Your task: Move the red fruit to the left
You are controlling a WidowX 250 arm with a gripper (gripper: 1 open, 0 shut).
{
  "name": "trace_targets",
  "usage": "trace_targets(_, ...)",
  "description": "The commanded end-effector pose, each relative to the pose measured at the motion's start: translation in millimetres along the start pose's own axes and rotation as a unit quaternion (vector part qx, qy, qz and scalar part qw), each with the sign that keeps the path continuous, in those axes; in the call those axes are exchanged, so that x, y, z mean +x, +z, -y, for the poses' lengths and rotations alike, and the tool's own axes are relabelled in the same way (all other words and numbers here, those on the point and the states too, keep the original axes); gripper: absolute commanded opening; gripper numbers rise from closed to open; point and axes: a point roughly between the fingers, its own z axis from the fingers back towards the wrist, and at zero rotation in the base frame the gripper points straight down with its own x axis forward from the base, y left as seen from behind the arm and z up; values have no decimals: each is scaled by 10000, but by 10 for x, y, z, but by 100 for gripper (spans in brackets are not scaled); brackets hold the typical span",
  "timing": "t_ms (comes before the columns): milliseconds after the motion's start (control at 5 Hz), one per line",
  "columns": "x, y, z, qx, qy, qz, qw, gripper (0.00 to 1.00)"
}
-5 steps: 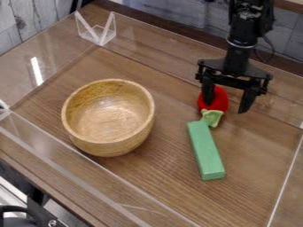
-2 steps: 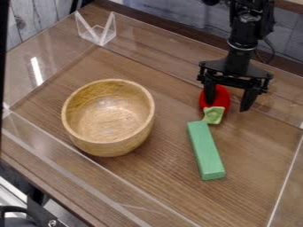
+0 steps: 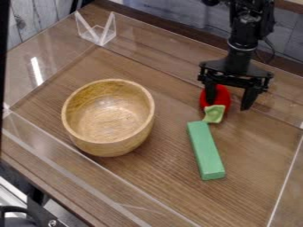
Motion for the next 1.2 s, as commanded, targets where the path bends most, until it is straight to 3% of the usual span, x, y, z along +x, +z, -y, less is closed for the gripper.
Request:
trace_targets(0,75,17,7,-85,85,193,9997,100)
trace_targets(1000,49,-91,-7,-100,382,219,9990,100)
